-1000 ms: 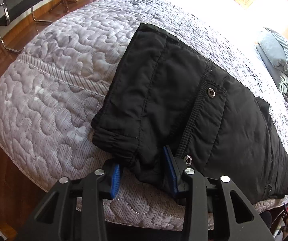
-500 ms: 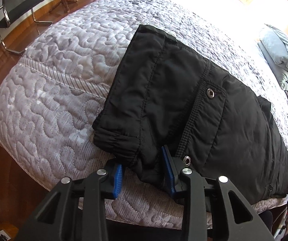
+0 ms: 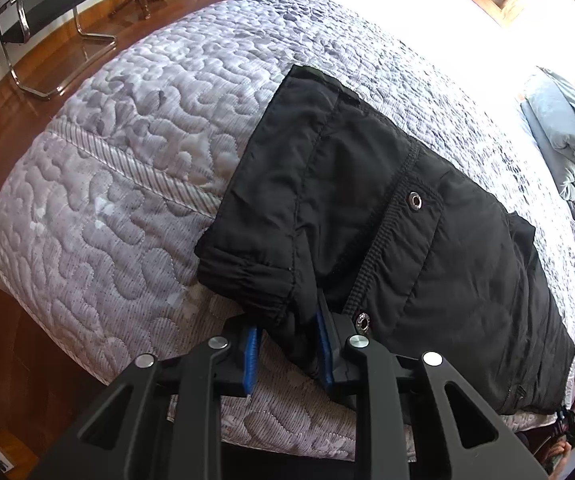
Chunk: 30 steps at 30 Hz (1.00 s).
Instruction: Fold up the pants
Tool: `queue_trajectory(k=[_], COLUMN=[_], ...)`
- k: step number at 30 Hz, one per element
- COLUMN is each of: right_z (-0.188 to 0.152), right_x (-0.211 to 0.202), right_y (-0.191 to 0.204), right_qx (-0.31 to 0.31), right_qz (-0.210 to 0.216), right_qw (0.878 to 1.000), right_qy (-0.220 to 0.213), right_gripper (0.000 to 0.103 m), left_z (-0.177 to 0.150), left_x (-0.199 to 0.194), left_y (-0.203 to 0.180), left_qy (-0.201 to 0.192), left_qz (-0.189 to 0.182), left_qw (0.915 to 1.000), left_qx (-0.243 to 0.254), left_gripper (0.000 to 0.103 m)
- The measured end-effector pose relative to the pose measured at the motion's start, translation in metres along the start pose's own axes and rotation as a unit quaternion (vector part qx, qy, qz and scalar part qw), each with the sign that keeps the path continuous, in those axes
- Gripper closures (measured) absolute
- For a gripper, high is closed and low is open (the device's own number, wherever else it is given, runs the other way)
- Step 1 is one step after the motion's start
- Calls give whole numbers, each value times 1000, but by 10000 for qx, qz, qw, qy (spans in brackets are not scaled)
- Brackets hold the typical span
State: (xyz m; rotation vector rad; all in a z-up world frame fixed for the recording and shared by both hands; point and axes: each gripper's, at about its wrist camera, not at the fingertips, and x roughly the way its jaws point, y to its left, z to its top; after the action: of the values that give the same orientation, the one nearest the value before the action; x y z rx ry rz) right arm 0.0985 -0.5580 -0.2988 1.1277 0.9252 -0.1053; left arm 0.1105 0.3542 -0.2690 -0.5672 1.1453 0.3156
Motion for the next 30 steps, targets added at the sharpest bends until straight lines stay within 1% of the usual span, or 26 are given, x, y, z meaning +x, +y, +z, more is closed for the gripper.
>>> queue_trajectory(k=[1,2,3,4,6,7,10,12,14,16,17,20,21,23,24,25,26,27,30], right_z=[0,-2,-2,-3,-1,1,6,8,9,9,10,9,8,8,7,6,5,5,1], right_x=[0,-3,-8,-8,3,6,8,5,-5,-18,-24,-36,-38,-39,-39,-40,-38,-35,-29], right_y=[-2,-2,3,3,-6,-8,-8,-7,-6,-9,-12,-18,-20,-19,-20,-22,-22,-22,-24], right_qx=[54,102,-15,-81,70,62,76,56,72,119,170,229,238,227,228,234,248,253,264], right_qz=[-92,9,38,-72,-241,-305,-258,-199,-116,-92,-72,-47,-32,5,20,55,81,93,105], right_qw=[9999,9999,10000,9999,9996,9994,9995,9996,9999,9999,9998,9996,9996,9995,9995,9994,9994,9994,9994], right_qy=[6,-36,-87,-71,136,165,185,191,100,-34,-103,-168,-161,-198,-233,-243,-245,-236,-195], right_gripper=[96,97,97,97,97,97,95,91,81,80,75,65,62,50,45,38,38,38,38], left_z=[2,4,6,8,10,7,7,7,5,4,2,-2,-5,-9,-12,-13,-16,-18,-24], left_x=[0,0,-1,0,1,2,6,7,8,6,5,0,-3,-11,-15,-19,-23,-26,-32], left_y=[0,1,1,3,1,-2,-1,-1,2,2,3,3,3,4,5,6,6,6,4], left_qy=[3,13,17,22,47,48,50,49,36,-6,-29,-106,-142,-289,-392,-487,-560,-611,-721], left_qz=[-23,-38,-29,-9,4,-10,-43,-56,-82,-107,-113,-104,-126,-145,-166,-204,-256,-301,-337], left_qw=[10000,10000,10000,10000,10000,10000,10000,10000,9999,9999,9999,9998,9997,9993,9990,9985,9980,9976,9966], left_qx=[-35,-55,-39,-8,7,-14,-46,-48,-51,-6,35,122,134,161,165,154,143,142,189], left_gripper=[79,79,79,79,79,79,79,79,79,78,76,69,63,52,43,39,34,31,26])
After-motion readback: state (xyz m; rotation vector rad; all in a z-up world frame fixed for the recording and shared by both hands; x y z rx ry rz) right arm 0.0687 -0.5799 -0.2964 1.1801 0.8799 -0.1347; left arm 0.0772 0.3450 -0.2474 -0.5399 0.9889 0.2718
